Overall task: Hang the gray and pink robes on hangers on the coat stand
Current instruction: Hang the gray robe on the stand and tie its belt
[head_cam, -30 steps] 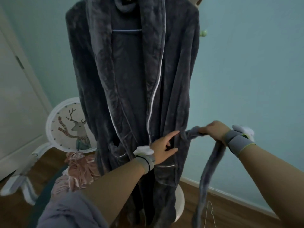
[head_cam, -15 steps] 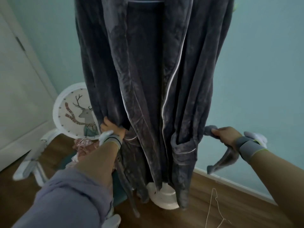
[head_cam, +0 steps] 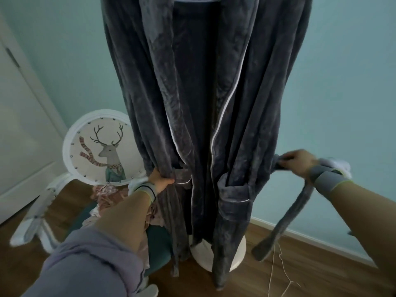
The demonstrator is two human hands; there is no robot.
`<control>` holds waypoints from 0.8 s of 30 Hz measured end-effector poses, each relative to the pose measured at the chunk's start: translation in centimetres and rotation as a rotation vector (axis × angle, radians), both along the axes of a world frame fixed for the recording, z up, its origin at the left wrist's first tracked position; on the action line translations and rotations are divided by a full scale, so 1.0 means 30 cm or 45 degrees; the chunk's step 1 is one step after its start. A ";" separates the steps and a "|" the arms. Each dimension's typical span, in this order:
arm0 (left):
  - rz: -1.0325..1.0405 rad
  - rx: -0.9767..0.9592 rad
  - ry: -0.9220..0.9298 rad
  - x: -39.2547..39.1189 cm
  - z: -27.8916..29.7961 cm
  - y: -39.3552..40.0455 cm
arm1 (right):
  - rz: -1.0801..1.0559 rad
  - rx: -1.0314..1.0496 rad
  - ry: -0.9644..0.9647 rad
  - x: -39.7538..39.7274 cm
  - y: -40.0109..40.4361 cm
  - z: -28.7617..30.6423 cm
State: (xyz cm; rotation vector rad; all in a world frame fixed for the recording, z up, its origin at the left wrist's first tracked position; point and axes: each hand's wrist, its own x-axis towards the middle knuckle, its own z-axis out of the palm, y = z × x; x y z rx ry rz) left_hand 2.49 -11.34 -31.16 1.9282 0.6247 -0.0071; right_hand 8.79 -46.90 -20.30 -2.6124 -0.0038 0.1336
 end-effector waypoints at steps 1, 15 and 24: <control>-0.052 0.062 0.027 -0.010 0.011 -0.003 | -0.089 0.010 -0.146 0.006 -0.031 0.071; -0.713 1.235 0.940 -0.135 0.187 0.110 | 0.064 -0.032 0.504 -0.095 -0.095 -0.072; -0.188 0.946 0.160 -0.109 0.528 0.078 | -0.148 0.776 -0.011 0.113 0.018 0.087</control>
